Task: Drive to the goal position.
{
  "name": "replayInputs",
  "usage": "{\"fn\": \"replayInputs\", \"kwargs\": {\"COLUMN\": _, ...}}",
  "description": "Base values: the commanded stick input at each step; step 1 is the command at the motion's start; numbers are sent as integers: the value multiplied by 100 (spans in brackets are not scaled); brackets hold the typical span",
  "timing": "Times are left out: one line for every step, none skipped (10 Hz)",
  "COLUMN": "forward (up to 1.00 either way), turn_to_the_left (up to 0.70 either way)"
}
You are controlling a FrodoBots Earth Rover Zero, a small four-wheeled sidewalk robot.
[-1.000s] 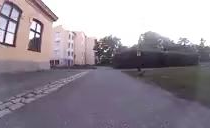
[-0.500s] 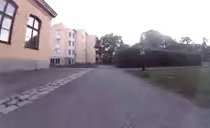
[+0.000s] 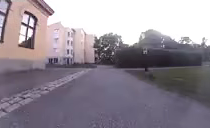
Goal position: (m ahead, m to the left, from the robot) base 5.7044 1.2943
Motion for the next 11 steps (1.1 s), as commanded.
{"fn": "replayInputs", "kwargs": {"forward": 100, "turn_to_the_left": 0}}
{"fn": "replayInputs", "kwargs": {"forward": 100, "turn_to_the_left": 0}}
{"fn": "replayInputs", "kwargs": {"forward": 100, "turn_to_the_left": 0}}
{"fn": "replayInputs", "kwargs": {"forward": 100, "turn_to_the_left": 0}}
{"fn": "replayInputs", "kwargs": {"forward": 100, "turn_to_the_left": 0}}
{"fn": "replayInputs", "kwargs": {"forward": 100, "turn_to_the_left": 0}}
{"fn": "replayInputs", "kwargs": {"forward": 100, "turn_to_the_left": 0}}
{"fn": "replayInputs", "kwargs": {"forward": 100, "turn_to_the_left": 0}}
{"fn": "replayInputs", "kwargs": {"forward": 100, "turn_to_the_left": 0}}
{"fn": "replayInputs", "kwargs": {"forward": 100, "turn_to_the_left": 0}}
{"fn": "replayInputs", "kwargs": {"forward": 100, "turn_to_the_left": 0}}
